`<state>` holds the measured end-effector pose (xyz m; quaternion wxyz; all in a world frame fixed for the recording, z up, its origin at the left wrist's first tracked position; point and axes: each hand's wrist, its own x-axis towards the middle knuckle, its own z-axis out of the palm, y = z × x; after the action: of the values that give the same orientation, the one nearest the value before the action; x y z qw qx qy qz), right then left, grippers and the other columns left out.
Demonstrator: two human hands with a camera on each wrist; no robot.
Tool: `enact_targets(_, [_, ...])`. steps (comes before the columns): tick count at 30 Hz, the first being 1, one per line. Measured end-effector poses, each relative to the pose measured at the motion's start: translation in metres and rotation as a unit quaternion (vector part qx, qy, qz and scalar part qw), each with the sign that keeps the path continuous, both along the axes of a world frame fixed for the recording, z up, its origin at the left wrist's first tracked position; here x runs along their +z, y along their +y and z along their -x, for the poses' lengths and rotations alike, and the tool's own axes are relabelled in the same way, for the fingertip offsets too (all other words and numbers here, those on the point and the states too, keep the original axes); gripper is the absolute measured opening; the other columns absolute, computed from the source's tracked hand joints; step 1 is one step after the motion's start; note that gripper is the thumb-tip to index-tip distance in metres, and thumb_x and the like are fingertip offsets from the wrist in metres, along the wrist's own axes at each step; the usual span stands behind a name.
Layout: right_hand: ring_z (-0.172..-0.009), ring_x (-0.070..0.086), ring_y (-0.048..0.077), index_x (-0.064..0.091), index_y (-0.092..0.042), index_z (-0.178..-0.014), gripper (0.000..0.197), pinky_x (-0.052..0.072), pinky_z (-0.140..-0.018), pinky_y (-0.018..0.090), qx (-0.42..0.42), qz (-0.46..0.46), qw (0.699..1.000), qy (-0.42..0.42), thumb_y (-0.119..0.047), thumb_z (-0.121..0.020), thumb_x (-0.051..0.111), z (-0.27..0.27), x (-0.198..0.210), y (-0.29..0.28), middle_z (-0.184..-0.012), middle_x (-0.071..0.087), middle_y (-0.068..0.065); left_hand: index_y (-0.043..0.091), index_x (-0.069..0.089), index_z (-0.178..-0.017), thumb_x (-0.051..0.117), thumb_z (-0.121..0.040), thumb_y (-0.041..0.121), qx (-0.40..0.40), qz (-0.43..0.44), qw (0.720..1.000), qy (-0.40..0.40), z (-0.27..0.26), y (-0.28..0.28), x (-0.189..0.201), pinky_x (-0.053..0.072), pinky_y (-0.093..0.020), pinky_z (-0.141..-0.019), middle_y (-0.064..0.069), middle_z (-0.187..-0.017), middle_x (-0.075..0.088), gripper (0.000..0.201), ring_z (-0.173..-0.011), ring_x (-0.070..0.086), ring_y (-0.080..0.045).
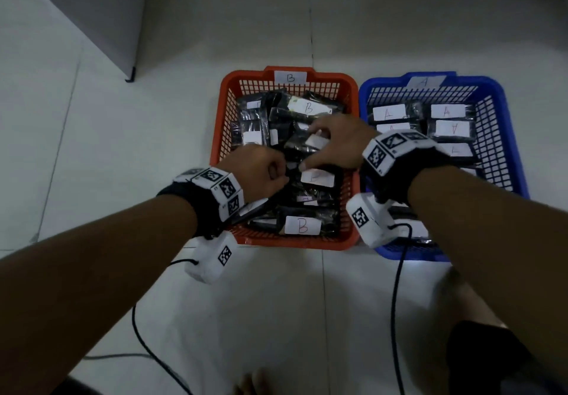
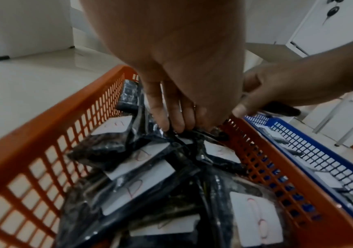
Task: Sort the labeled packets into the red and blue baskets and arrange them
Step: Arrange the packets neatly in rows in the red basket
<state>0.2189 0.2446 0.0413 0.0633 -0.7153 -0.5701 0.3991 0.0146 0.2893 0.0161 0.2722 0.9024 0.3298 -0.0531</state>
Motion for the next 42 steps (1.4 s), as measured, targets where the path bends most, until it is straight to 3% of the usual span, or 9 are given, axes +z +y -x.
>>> enact_targets(4, [-0.112, 0.055, 0.02, 0.054, -0.03, -0.125, 0.07, 0.047, -0.088, 0.033, -0.021, -0.119, 0.987, -0.105, -0.054, -0.065, 0.082, -0.006, 0.0, 0.021, -0.122, 0.056, -0.004, 0.03, 0.07, -0.092, 0.068, -0.061, 0.072, -0.084, 0.079, 0.984, 0.136, -0.018, -0.021, -0.009, 0.054, -0.025, -0.07, 0.016, -0.079, 0.067, 0.052, -0.074, 0.064, -0.006])
enact_targets(7, [-0.125, 0.046, 0.023, 0.05, -0.028, -0.135, 0.077, 0.04, -0.103, 0.039, -0.007, -0.168, 0.974, -0.151, -0.056, -0.069, 0.078, -0.004, -0.009, 0.036, -0.133, 0.053, -0.001, 0.024, 0.067, -0.101, 0.079, -0.065, 0.055, -0.122, 0.088, 0.966, 0.208, -0.034, -0.027, -0.009, 0.049, -0.025, -0.073, 0.009, -0.09, 0.064, 0.049, -0.088, 0.062, -0.015])
enact_targets(12, [-0.127, 0.045, 0.024, 0.047, -0.03, -0.137, 0.076, 0.036, -0.107, 0.048, -0.013, -0.167, 0.976, -0.136, -0.057, -0.072, 0.074, -0.001, -0.028, 0.055, -0.136, 0.051, 0.0, 0.021, 0.069, -0.098, 0.081, -0.073, 0.036, 0.0, 0.175, 0.972, 0.155, -0.035, 0.014, 0.009, 0.039, -0.007, -0.06, 0.016, -0.083, 0.061, 0.031, -0.075, 0.056, -0.001])
enact_targets(16, [-0.131, 0.043, 0.023, 0.045, -0.029, -0.141, 0.075, 0.037, -0.109, 0.045, -0.005, -0.168, 0.98, -0.108, -0.058, -0.076, 0.07, -0.01, -0.032, 0.056, -0.141, 0.049, 0.0, 0.026, 0.069, -0.091, 0.078, -0.076, 0.038, 0.108, 0.203, 0.965, 0.127, -0.016, 0.063, 0.036, 0.05, -0.024, -0.073, 0.007, -0.09, 0.069, 0.021, -0.083, 0.064, -0.014])
enact_targets(20, [-0.124, 0.049, 0.022, 0.055, -0.026, -0.131, 0.053, 0.042, -0.103, 0.039, -0.028, -0.229, 0.97, -0.074, -0.052, -0.086, 0.061, -0.017, -0.032, 0.043, -0.131, 0.057, 0.0, 0.024, 0.072, -0.089, 0.081, -0.073, 0.028, 0.238, 0.205, 0.949, 0.032, -0.007, 0.086, 0.045, 0.055, -0.036, -0.087, 0.002, -0.095, 0.07, 0.019, -0.091, 0.066, -0.018])
enact_targets(24, [-0.093, 0.059, 0.018, 0.063, -0.023, -0.098, 0.014, 0.052, -0.078, 0.033, -0.041, -0.241, 0.968, -0.061, -0.029, -0.086, 0.058, -0.014, -0.017, 0.017, -0.101, 0.062, -0.003, 0.025, 0.069, -0.102, 0.078, -0.076, 0.025, 0.295, 0.085, 0.951, -0.031, -0.011, 0.089, 0.032, 0.052, -0.03, -0.084, -0.001, -0.104, 0.068, 0.028, -0.094, 0.064, -0.02])
enact_targets(29, [-0.086, 0.064, 0.026, 0.066, -0.022, -0.097, 0.02, 0.048, -0.069, 0.031, 0.125, -0.097, 0.972, -0.172, -0.039, -0.087, 0.061, 0.005, -0.019, -0.014, -0.1, 0.064, 0.003, 0.022, 0.06, -0.107, 0.072, -0.078, 0.034, 0.197, -0.147, 0.967, -0.074, -0.017, 0.063, 0.014, 0.044, -0.028, -0.085, -0.004, -0.11, 0.053, 0.033, -0.098, 0.054, -0.02])
enact_targets(35, [-0.095, 0.063, 0.032, 0.06, -0.015, -0.113, 0.04, 0.038, -0.069, 0.035, 0.182, -0.04, 0.949, -0.253, -0.037, -0.082, 0.071, 0.019, -0.041, -0.026, -0.11, 0.063, 0.009, 0.026, 0.069, -0.083, 0.071, -0.078, 0.046, -0.081, 0.02, 0.993, 0.079, -0.025, 0.005, 0.007, 0.056, -0.031, -0.072, 0.013, -0.075, 0.067, 0.021, -0.07, 0.063, -0.008])
enact_targets(42, [-0.085, 0.061, 0.024, 0.058, -0.023, -0.097, 0.038, 0.049, -0.069, 0.033, 0.164, -0.029, 0.971, -0.17, -0.059, -0.087, 0.058, 0.007, -0.039, -0.029, -0.099, 0.061, 0.001, 0.029, 0.072, -0.094, 0.073, -0.064, 0.066, -0.105, 0.025, 0.974, 0.197, -0.028, -0.024, -0.018, 0.056, -0.033, -0.073, 0.009, -0.085, 0.069, 0.048, -0.08, 0.064, -0.015])
